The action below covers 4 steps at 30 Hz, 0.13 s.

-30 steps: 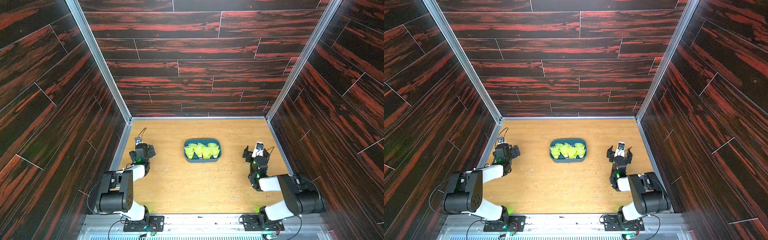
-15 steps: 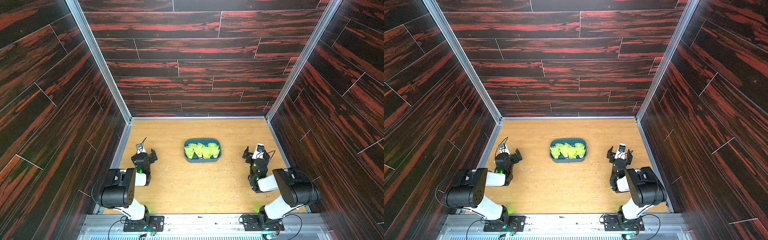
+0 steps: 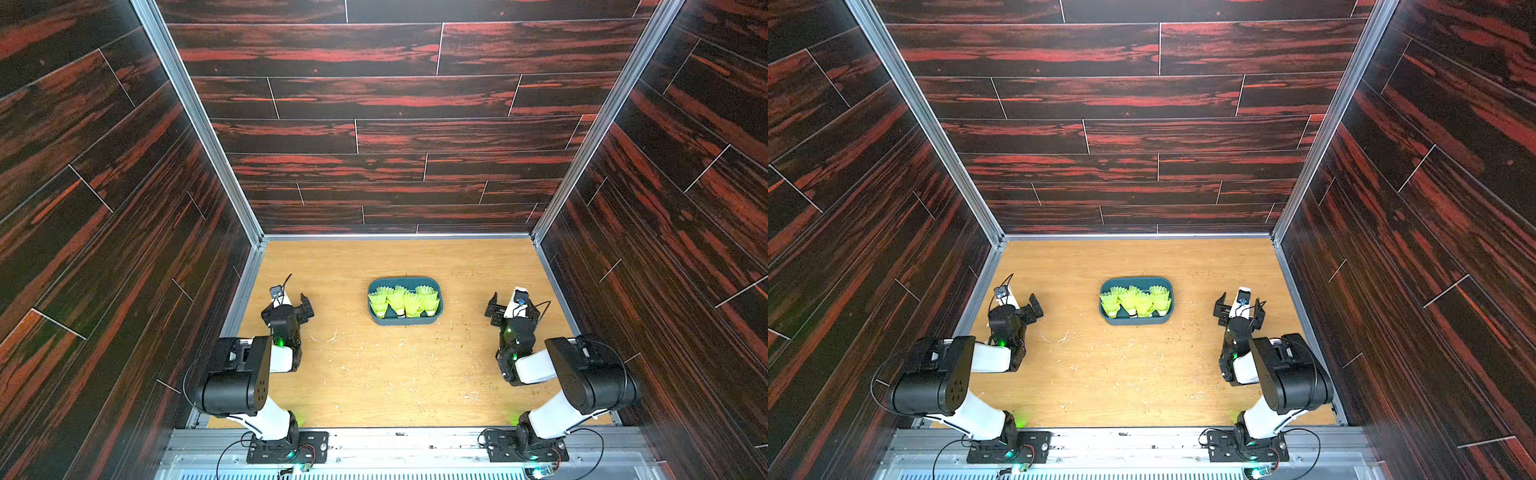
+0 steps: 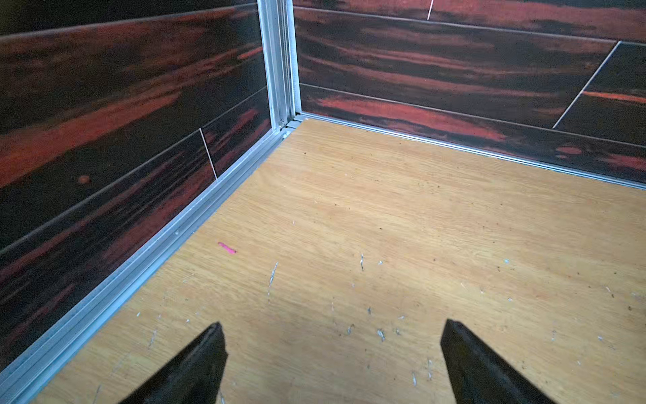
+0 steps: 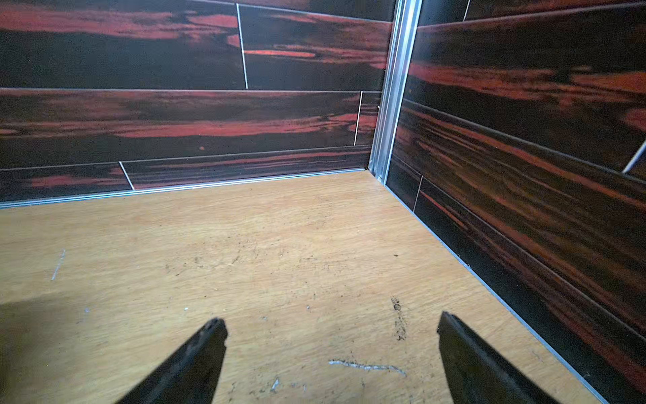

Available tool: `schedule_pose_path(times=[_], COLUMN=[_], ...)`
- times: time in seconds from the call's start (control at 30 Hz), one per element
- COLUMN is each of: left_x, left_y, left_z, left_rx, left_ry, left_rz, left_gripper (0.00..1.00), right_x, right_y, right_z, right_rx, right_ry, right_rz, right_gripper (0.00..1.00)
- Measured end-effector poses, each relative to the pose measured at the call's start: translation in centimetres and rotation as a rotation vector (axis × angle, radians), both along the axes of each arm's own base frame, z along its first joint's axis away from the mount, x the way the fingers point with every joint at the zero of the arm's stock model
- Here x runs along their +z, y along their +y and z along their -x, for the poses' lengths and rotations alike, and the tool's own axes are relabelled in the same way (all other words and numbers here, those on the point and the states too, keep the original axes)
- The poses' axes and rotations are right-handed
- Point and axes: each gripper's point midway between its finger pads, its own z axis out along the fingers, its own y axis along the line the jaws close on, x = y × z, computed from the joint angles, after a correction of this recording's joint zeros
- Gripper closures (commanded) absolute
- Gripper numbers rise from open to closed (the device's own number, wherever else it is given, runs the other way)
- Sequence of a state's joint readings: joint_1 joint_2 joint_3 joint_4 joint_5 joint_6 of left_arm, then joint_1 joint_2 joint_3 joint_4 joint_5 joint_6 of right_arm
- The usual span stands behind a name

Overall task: Put the shuttlecocks into the storage box
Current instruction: Reset both arms

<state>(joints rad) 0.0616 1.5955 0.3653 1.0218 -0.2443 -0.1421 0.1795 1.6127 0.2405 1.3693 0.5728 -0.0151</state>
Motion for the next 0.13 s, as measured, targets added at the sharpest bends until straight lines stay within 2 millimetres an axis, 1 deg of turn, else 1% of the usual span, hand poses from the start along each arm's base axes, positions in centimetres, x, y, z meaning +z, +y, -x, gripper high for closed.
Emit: schedule_pose_path(times=[0.13], left_x=[0.01], left_y=[0.01], left_z=[-0.01], left_rx=[0.001], left_ry=[0.0], left_rz=[0.0], left_gripper=[0.0], right_x=[-0.11], right_y=[-0.01], right_z=[0.0], right_rx=[-0.001], right_ry=[0.004], right_rz=[0.001], right_gripper=[0.02])
